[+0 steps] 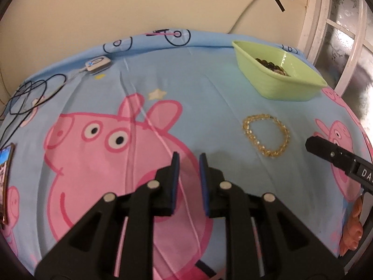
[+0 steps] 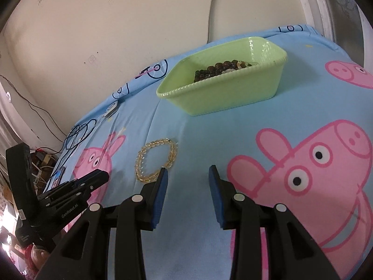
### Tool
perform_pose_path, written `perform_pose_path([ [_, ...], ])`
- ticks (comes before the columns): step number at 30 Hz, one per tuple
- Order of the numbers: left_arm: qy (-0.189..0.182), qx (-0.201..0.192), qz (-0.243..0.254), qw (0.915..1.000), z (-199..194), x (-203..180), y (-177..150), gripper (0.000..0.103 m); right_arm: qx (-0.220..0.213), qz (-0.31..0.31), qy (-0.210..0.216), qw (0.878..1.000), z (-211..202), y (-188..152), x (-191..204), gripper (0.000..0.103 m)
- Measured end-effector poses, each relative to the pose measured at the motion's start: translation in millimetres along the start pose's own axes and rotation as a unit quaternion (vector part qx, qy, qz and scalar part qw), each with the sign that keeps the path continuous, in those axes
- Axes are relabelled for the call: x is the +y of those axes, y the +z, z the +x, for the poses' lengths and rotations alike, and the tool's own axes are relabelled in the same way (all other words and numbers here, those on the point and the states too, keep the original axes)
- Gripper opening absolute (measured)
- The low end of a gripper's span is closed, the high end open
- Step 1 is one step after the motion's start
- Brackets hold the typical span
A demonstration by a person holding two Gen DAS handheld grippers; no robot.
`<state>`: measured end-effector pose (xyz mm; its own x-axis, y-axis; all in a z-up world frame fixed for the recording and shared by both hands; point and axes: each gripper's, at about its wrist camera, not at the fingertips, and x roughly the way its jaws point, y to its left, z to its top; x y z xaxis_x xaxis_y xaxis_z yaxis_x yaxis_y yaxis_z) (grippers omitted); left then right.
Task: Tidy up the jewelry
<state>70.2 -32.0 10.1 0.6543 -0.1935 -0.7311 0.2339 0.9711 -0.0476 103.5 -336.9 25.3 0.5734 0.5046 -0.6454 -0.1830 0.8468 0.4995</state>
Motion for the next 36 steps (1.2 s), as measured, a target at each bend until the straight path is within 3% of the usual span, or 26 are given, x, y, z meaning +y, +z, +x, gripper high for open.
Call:
perform_pose_path([
  [19, 0.006, 0.001, 0.006, 1.0, 2.5, -0.1, 2.1, 0.016, 0.001, 0.0, 0.002, 1.0, -0.2, 0.6, -0.1, 0.012],
  [23, 0.007, -0.001, 0.005, 1.0, 2.7, 0.7, 1.7, 0.032, 0.001, 0.001, 0.002, 1.0, -0.8, 0.6, 0.8, 0.012],
  [36, -0.004, 0.005, -0.003, 1.0, 5.2, 2.9, 1.2, 0.033, 0.004, 0.011, 0.012, 1.0, 0.6, 2.0, -1.8, 0.012],
])
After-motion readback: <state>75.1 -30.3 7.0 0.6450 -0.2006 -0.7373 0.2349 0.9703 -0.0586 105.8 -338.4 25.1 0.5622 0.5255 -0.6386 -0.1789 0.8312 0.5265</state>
